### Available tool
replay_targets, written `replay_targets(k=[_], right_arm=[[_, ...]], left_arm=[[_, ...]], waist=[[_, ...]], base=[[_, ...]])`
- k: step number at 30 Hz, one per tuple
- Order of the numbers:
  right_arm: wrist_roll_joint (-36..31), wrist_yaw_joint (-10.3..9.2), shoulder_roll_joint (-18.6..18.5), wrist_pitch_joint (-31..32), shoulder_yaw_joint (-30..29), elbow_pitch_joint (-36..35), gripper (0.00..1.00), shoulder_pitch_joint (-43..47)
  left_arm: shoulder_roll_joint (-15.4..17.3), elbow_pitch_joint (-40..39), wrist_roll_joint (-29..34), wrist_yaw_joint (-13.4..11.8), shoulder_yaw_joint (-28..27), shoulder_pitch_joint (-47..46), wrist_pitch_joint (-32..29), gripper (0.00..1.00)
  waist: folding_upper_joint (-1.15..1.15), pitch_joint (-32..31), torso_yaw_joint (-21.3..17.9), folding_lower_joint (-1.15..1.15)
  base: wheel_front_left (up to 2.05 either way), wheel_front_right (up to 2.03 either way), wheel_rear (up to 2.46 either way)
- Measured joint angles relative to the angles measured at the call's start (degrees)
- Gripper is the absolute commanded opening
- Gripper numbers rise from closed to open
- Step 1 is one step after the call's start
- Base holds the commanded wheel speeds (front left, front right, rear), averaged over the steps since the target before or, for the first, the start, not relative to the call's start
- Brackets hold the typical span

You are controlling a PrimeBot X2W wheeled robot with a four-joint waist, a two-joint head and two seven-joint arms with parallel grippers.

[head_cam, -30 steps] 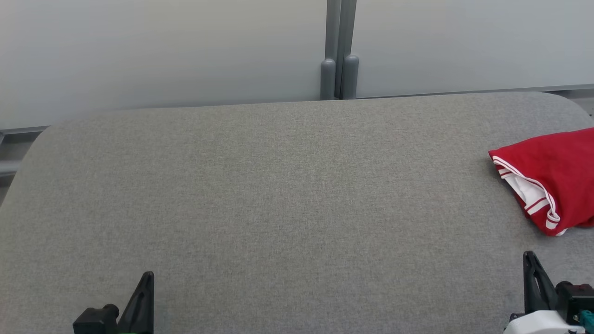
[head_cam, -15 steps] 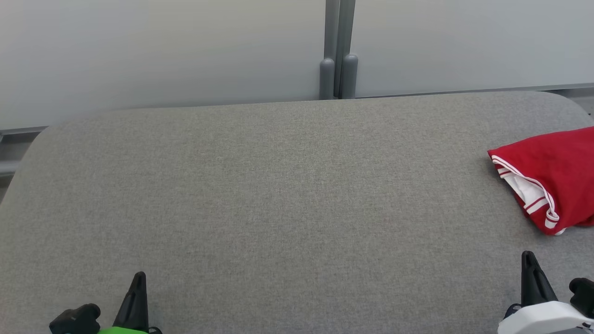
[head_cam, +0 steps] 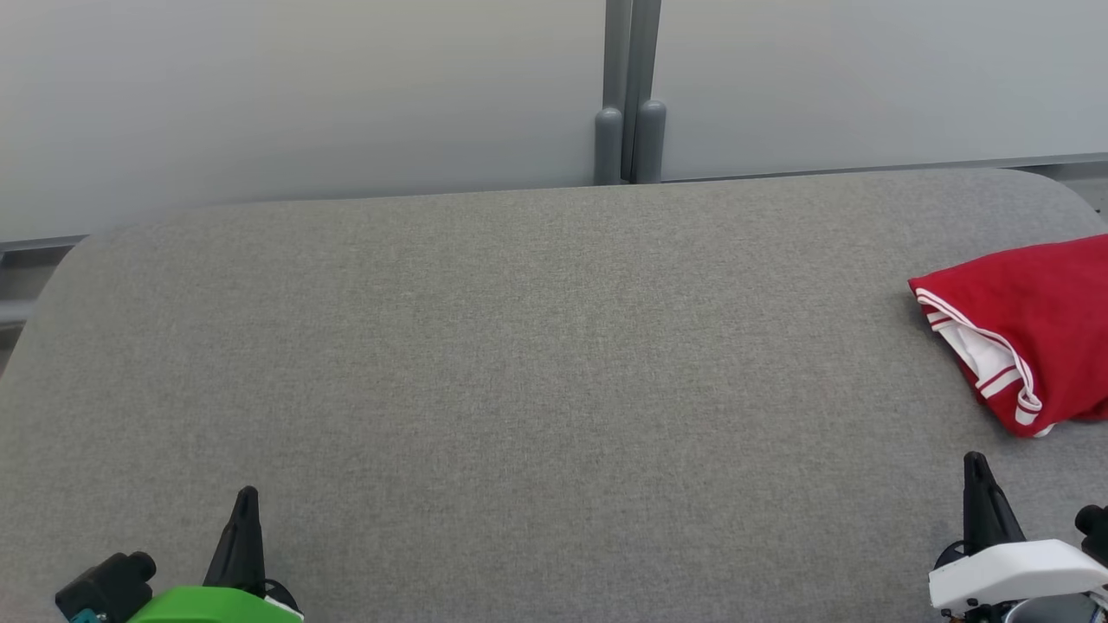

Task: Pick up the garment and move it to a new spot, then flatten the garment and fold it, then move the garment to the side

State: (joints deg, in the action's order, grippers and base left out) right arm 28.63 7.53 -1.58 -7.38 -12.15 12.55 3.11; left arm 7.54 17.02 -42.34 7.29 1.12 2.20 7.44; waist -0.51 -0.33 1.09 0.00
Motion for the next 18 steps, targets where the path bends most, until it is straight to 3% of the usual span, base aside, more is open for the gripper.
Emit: replay_targets(k=[18], right_arm=[[16.36, -0.04, -0.33, 3.61, 1.43, 0.16, 0.00, -2.27]], left_arm=[[-1.26, -0.70, -12.67, 0.00, -1.91, -1.96, -3.56, 0.00]], waist=[[0.00, 0.09, -0.20, 0.00]], base=[[0.00, 0.00, 0.00]])
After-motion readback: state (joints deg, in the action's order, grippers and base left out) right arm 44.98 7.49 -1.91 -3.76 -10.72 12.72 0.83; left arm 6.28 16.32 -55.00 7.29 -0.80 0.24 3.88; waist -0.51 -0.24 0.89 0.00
